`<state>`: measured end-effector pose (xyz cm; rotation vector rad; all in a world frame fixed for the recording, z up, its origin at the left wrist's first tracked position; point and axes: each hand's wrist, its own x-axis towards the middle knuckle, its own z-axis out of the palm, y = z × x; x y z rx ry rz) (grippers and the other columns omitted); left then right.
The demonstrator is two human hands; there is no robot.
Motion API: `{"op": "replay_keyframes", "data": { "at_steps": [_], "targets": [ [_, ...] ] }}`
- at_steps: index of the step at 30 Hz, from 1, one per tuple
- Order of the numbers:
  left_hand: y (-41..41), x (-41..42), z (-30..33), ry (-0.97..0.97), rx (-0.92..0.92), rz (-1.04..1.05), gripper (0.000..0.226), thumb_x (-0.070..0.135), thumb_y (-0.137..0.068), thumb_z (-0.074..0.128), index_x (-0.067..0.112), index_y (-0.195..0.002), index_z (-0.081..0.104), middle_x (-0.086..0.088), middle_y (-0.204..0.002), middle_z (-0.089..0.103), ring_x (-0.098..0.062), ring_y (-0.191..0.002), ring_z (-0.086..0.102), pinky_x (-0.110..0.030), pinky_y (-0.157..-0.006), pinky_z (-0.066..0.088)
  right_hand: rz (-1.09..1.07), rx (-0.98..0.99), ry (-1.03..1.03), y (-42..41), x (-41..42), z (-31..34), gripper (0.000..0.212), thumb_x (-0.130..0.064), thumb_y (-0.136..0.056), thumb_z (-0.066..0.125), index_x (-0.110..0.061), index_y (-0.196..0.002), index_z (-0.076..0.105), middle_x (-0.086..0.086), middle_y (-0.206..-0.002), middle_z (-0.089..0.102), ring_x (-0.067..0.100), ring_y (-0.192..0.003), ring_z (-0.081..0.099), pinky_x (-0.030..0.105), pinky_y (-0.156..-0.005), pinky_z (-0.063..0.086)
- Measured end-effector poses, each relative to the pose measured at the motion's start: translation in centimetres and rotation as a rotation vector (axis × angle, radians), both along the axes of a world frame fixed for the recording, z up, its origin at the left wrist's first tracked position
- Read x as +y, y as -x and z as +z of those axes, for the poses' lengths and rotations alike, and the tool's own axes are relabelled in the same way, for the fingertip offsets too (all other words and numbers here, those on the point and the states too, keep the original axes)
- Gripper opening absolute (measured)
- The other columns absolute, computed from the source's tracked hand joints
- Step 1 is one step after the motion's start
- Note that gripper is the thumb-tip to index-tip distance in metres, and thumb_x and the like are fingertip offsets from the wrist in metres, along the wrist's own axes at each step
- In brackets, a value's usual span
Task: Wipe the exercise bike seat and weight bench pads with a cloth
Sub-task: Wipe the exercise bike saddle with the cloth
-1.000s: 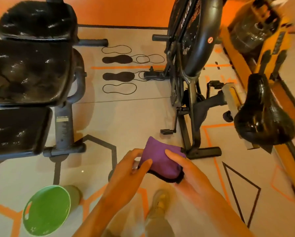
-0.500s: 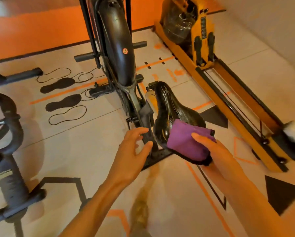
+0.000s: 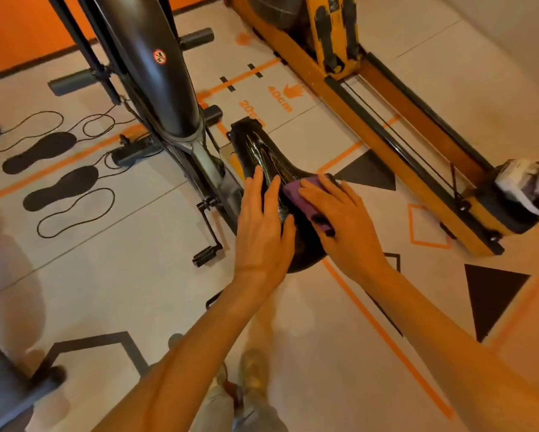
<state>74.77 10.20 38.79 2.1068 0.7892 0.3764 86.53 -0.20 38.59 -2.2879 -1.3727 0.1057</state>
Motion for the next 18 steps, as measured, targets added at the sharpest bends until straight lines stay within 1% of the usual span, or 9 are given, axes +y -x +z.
{"op": "replay_keyframes", "data": {
  "at_steps": [2,4,7,9,10,12,15,16,18],
  "targets": [
    [-0.3,-0.3,-0.9,0.010,-0.027,0.001,0.056,0.021,-0.100,0.038,0.010,-0.153,0.025,-0.009,-0.164,0.008,-0.026,-0.153,0.008,-0.044,-0.123,0.020,0.038,0.058,0.078,0.6,-1.5,-0.7,0.057,-0.026,-0.091,0.060,-0.023,-0.145,0.040,0.001,-0.153,0.039,0.018,-0.147,0.024,0.045,-0.121,0.022],
    [-0.2,-0.7,-1.7,0.023,-0.060,0.012,0.057,0.026,-0.099,0.033,0.009,-0.153,0.026,-0.011,-0.164,0.011,-0.029,-0.152,0.012,-0.050,-0.120,0.025,0.021,0.137,0.071,1.7,-2.3,-0.7,0.056,-0.040,-0.095,0.052,-0.021,-0.146,0.040,-0.002,-0.157,0.032,0.014,-0.150,0.019,0.039,-0.124,0.016],
    [-0.4,-0.9,-2.8,0.050,-0.118,0.021,0.056,0.028,-0.101,0.037,0.010,-0.153,0.026,-0.010,-0.164,0.012,-0.029,-0.151,0.013,-0.057,-0.117,0.027,-0.059,0.124,0.021,2.4,-0.5,-0.8,0.051,-0.044,-0.098,0.042,-0.023,-0.145,0.040,0.000,-0.160,0.026,0.020,-0.150,0.016,0.047,-0.123,0.012],
    [-0.4,-0.9,-3.2,0.045,-0.131,0.021,0.056,0.029,-0.102,0.037,0.012,-0.153,0.024,-0.008,-0.164,0.010,-0.027,-0.152,0.011,-0.056,-0.118,0.026,-0.069,0.061,0.082,1.6,1.1,-1.2,0.052,-0.047,-0.102,0.029,-0.025,-0.149,0.034,0.001,-0.162,0.020,0.023,-0.152,0.008,0.052,-0.123,0.005],
    [-0.4,-0.9,-3.3,0.036,-0.134,0.022,0.056,0.029,-0.102,0.037,0.013,-0.154,0.023,-0.008,-0.164,0.010,-0.027,-0.152,0.011,-0.055,-0.118,0.025,-0.059,0.012,0.109,1.0,1.5,-1.4,0.054,-0.048,-0.103,0.022,-0.024,-0.150,0.033,0.002,-0.162,0.021,0.025,-0.152,0.008,0.053,-0.122,0.006],
    [-0.5,-1.0,-3.5,0.017,-0.141,0.023,0.056,0.027,-0.102,0.037,0.012,-0.154,0.023,-0.008,-0.164,0.010,-0.028,-0.152,0.012,-0.055,-0.118,0.026,-0.046,-0.069,0.086,0.8,1.1,-2.0,0.051,-0.041,-0.105,0.021,-0.019,-0.149,0.035,0.004,-0.160,0.025,0.022,-0.152,0.008,0.052,-0.122,0.010],
    [-0.5,-1.1,-3.4,-0.015,-0.121,0.020,0.056,0.027,-0.102,0.034,0.011,-0.154,0.023,-0.009,-0.164,0.009,-0.027,-0.152,0.010,-0.054,-0.118,0.027,-0.095,-0.010,-0.083,2.8,-1.3,-3.4,0.046,-0.013,-0.102,0.037,-0.004,-0.147,0.035,0.003,-0.158,0.022,0.006,-0.150,-0.001,0.036,-0.125,0.004],
    [-0.4,-1.1,-3.4,-0.026,-0.112,0.021,0.055,0.028,-0.102,0.033,0.011,-0.154,0.023,-0.009,-0.165,0.009,-0.026,-0.152,0.010,-0.053,-0.119,0.026,-0.126,0.046,-0.117,3.4,-2.0,-3.9,0.047,-0.010,-0.102,0.037,-0.005,-0.148,0.032,-0.001,-0.159,0.020,0.007,-0.151,0.000,0.036,-0.125,0.005],
    [-0.5,-1.2,-3.4,-0.027,-0.117,0.029,0.056,0.030,-0.102,0.032,0.011,-0.154,0.024,-0.009,-0.165,0.010,-0.024,-0.153,0.009,-0.052,-0.120,0.025,-0.144,0.094,-0.108,3.3,-2.2,-4.2,0.045,-0.019,-0.106,0.031,-0.014,-0.151,0.026,0.000,-0.161,0.019,0.021,-0.152,0.008,0.049,-0.123,0.012]
  ]
}}
